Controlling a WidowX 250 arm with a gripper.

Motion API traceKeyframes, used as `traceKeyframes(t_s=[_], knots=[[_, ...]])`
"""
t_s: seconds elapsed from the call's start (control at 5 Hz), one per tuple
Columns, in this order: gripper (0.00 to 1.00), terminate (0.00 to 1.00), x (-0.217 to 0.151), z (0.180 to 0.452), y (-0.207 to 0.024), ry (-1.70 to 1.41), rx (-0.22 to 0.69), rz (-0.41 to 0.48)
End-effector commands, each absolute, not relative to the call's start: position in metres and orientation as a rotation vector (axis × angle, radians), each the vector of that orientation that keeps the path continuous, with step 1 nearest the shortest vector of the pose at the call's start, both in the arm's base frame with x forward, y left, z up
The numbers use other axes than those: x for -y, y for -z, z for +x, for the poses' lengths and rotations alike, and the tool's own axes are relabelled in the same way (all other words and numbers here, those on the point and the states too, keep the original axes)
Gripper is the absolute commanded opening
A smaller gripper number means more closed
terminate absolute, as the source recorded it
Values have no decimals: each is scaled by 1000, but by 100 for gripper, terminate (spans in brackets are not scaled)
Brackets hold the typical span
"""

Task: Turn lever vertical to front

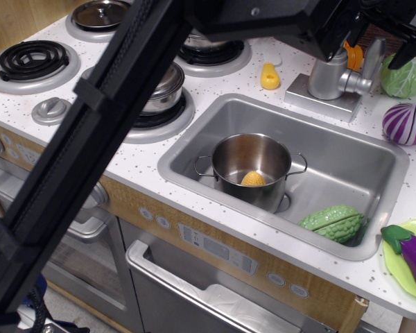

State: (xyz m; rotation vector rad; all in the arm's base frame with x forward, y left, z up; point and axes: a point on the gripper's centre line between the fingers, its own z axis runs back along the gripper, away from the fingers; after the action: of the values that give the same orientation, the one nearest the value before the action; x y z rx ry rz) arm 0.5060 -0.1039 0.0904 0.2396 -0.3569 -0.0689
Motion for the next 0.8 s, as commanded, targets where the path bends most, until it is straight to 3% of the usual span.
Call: traceKeyframes(t_s=[0.0, 0.6], knots=[[0, 0, 97, 513, -118, 17, 426, 206], [0, 0, 113, 488, -121, -50, 378, 188]])
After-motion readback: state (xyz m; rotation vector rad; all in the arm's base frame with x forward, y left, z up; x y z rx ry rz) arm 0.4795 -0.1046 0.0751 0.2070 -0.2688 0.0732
